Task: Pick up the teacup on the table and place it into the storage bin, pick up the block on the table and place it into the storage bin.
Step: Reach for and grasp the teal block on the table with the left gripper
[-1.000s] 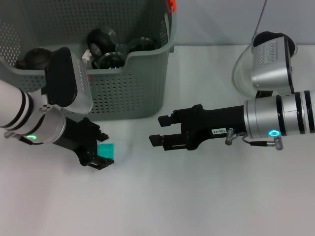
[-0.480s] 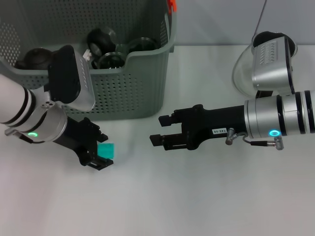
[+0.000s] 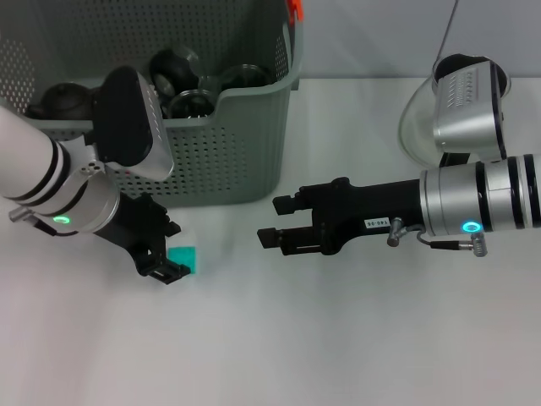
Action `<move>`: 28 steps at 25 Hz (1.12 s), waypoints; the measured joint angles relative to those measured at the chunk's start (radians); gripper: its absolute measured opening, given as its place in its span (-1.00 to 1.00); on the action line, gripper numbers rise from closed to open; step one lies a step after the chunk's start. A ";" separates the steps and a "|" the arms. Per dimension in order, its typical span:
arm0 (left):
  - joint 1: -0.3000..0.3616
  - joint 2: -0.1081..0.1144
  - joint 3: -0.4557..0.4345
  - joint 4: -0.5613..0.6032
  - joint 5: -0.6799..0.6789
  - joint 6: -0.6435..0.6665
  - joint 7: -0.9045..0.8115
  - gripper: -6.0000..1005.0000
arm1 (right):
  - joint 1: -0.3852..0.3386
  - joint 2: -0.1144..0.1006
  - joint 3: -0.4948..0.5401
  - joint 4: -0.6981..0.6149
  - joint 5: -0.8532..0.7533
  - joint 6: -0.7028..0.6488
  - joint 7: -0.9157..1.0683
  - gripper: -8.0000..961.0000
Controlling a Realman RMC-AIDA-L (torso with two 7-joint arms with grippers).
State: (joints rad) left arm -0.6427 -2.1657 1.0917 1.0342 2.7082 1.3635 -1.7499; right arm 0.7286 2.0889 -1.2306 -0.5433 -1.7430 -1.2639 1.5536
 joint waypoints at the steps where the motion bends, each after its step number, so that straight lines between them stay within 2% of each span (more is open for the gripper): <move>1: 0.000 0.000 0.005 -0.001 0.005 -0.001 -0.001 0.31 | 0.000 0.000 0.000 0.000 0.000 0.000 -0.001 0.39; 28: -0.019 -0.001 0.030 -0.040 0.032 -0.011 -0.013 0.28 | -0.001 0.003 0.013 0.000 -0.005 0.001 -0.008 0.39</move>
State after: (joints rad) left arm -0.6612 -2.1668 1.1215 0.9939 2.7397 1.3525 -1.7626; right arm 0.7276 2.0917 -1.2180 -0.5430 -1.7484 -1.2625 1.5459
